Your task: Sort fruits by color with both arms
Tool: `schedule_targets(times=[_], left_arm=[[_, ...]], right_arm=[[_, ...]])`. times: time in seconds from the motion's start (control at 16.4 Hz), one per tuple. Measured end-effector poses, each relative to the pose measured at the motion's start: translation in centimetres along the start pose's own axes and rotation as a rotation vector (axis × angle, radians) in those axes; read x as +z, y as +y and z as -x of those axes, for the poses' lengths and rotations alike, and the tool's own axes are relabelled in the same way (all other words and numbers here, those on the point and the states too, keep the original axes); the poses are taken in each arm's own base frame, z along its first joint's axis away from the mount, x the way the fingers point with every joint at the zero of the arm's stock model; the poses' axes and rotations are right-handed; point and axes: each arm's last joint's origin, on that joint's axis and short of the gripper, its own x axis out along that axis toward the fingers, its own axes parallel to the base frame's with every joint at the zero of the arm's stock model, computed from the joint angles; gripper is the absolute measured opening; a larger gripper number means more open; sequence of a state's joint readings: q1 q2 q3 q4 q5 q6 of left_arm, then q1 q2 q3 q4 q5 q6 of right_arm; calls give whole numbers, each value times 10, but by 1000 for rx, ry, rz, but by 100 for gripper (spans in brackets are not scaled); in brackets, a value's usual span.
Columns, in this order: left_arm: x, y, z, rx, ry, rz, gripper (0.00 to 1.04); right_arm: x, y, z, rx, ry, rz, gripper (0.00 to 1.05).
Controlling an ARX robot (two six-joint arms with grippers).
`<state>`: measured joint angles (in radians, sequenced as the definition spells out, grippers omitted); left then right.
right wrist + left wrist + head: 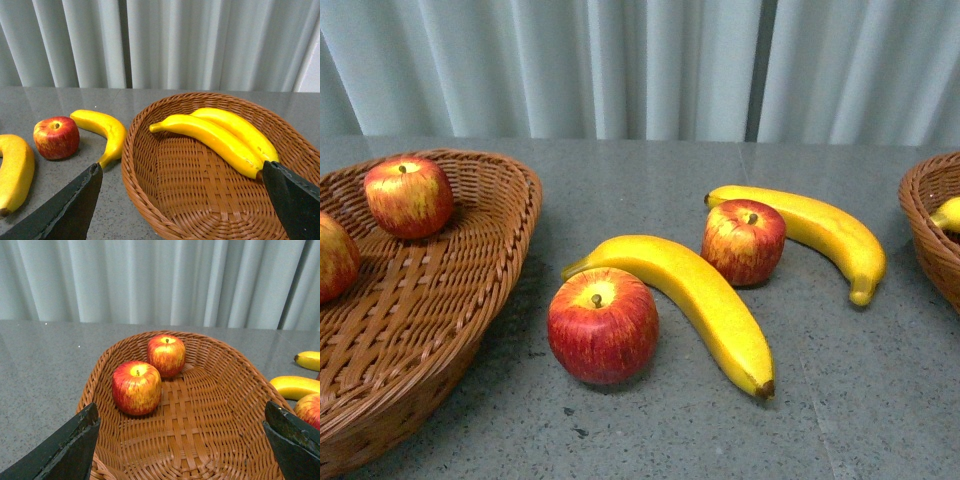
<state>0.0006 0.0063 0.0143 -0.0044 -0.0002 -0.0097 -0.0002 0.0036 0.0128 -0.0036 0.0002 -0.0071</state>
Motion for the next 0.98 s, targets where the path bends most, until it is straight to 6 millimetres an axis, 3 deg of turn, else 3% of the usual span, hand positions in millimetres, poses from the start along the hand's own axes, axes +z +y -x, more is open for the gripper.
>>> schedule_targets(times=[0.12, 0.24, 0.37, 0.43, 0.55, 0.61, 0.73, 0.79, 0.98], left_arm=[[0, 0, 0, 0, 0, 0, 98], [1, -5, -8, 242, 89, -2, 98], [16, 11, -23, 543, 38, -31, 98], [37, 17, -36, 552, -34, -35, 98], [73, 19, -77, 431, -104, -100, 98], [81, 12, -103, 321, -48, -138, 98], [85, -24, -149, 66, 113, -225, 98], [88, -45, -163, -50, 159, -268, 98], [91, -109, -177, -372, 283, -430, 98]], right_arm=[[0, 0, 0, 0, 0, 0, 98], [0, 0, 0, 0, 1, 0, 98], [0, 0, 0, 0, 2, 0, 98], [0, 0, 0, 1, 1, 0, 98], [0, 0, 0, 0, 1, 0, 98], [0, 0, 0, 0, 1, 0, 98], [0, 0, 0, 0, 1, 0, 98], [0, 0, 0, 0, 1, 0, 98], [0, 0, 0, 0, 1, 0, 98]])
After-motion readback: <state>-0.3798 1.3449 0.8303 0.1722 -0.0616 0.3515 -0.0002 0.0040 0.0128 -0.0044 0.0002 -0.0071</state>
